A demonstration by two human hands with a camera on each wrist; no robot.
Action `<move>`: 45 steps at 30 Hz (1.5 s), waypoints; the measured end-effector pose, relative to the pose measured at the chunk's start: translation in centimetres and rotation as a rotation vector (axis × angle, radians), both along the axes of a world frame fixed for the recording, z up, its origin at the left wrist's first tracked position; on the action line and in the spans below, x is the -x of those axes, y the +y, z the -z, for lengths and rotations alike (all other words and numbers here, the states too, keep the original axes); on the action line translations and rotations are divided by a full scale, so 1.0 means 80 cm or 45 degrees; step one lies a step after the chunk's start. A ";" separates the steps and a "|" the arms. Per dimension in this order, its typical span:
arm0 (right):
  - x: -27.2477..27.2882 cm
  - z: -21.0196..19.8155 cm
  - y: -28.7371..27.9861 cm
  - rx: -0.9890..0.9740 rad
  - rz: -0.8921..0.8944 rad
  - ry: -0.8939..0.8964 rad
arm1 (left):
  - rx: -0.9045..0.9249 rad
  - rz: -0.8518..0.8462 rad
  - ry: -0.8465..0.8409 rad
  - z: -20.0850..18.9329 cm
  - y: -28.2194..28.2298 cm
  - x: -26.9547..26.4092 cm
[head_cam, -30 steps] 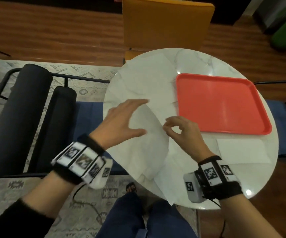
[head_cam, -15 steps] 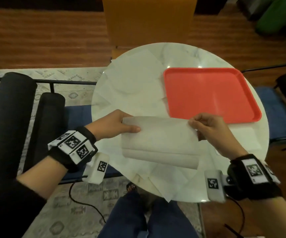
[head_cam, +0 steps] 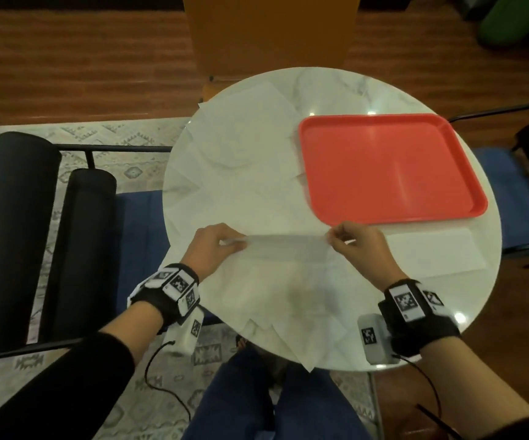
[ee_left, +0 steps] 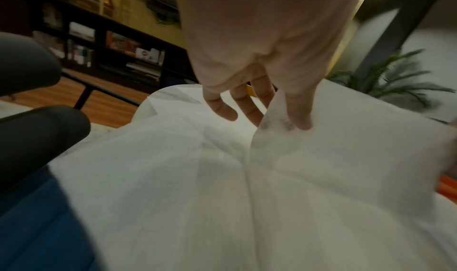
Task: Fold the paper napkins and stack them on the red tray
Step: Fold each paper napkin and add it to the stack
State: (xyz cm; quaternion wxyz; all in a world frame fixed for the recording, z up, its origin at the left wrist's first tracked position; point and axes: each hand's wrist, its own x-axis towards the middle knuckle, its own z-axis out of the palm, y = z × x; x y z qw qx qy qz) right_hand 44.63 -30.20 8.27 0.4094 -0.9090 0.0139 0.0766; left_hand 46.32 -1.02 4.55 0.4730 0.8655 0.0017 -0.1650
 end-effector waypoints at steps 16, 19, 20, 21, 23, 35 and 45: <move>0.093 0.043 -0.011 0.385 -0.418 0.394 | -0.567 0.536 -0.234 0.019 0.019 0.075; 0.080 0.030 0.002 0.253 -0.180 0.137 | -0.392 0.324 -0.353 0.008 0.008 0.069; 0.074 0.029 0.016 0.234 -0.132 0.049 | -0.384 0.295 -0.386 0.005 -0.003 0.067; 0.068 0.028 0.035 0.245 -0.135 -0.005 | -0.407 0.310 -0.404 0.003 -0.018 0.066; 0.061 0.035 0.079 0.303 -0.274 0.049 | -0.556 0.445 -0.350 0.008 -0.050 0.068; 0.097 0.094 0.052 0.773 -0.480 0.341 | -0.973 0.661 -0.135 0.068 -0.061 0.090; 0.107 0.090 0.028 0.757 -0.278 0.433 | -1.013 0.579 -0.251 0.048 -0.064 0.078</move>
